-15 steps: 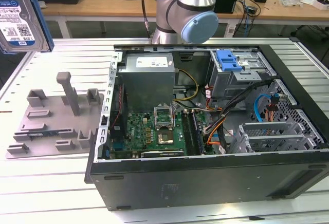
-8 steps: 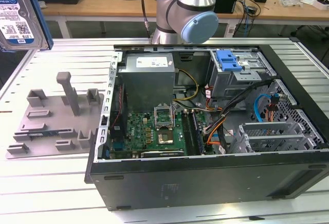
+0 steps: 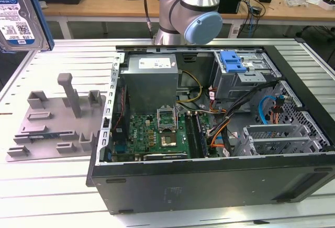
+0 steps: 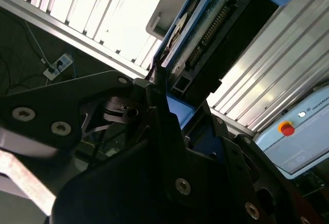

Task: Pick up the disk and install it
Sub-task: 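Pick up the disk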

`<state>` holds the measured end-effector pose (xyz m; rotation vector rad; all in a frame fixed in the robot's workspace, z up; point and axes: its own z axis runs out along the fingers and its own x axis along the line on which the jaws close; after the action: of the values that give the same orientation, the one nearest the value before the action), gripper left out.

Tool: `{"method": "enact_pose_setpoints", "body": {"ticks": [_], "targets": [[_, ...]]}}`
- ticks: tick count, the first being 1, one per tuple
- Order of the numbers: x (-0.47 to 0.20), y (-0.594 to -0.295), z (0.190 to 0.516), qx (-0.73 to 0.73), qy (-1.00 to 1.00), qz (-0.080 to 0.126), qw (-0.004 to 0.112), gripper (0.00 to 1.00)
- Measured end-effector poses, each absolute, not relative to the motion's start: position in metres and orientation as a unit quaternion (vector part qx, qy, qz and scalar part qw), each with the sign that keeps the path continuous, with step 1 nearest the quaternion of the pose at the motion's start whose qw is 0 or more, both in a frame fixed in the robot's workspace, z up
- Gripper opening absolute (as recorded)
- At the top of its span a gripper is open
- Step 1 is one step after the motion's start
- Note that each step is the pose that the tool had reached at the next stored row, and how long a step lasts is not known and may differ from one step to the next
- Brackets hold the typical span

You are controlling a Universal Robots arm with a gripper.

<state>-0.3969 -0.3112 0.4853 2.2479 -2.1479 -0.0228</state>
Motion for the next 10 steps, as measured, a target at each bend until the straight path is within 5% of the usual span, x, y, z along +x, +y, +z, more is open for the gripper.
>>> {"method": "enact_pose_setpoints", "body": {"ticks": [10], "targets": [[-0.371, -0.319, 0.487, 0.723, -0.691, -0.008, 0.017, 0.37]]}}
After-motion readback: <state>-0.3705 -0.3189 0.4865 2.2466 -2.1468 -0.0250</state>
